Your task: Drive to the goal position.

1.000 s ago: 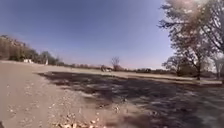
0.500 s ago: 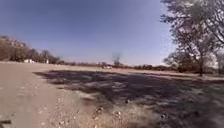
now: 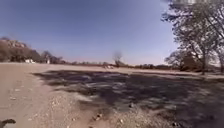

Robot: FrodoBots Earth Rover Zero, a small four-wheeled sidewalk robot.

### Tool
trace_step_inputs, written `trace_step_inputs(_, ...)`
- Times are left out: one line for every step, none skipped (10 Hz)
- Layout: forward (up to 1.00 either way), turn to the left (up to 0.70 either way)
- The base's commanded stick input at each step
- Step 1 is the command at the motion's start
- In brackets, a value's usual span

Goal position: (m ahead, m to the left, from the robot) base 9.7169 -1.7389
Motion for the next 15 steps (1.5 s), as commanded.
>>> trace_step_inputs(0.5, 0.0)
trace_step_inputs(0.5, 0.0)
trace_step_inputs(0.5, 0.0)
trace_step_inputs(0.5, 0.0)
trace_step_inputs(0.5, 0.0)
trace_step_inputs(0.5, 0.0)
trace_step_inputs(0.5, 0.0)
trace_step_inputs(0.5, 0.0)
trace_step_inputs(0.5, 0.0)
trace_step_inputs(0.5, 0.0)
trace_step_inputs(0.5, 0.0)
trace_step_inputs(0.5, 0.0)
trace_step_inputs(0.5, 0.0)
trace_step_inputs(0.5, 0.0)
trace_step_inputs(0.5, 0.0)
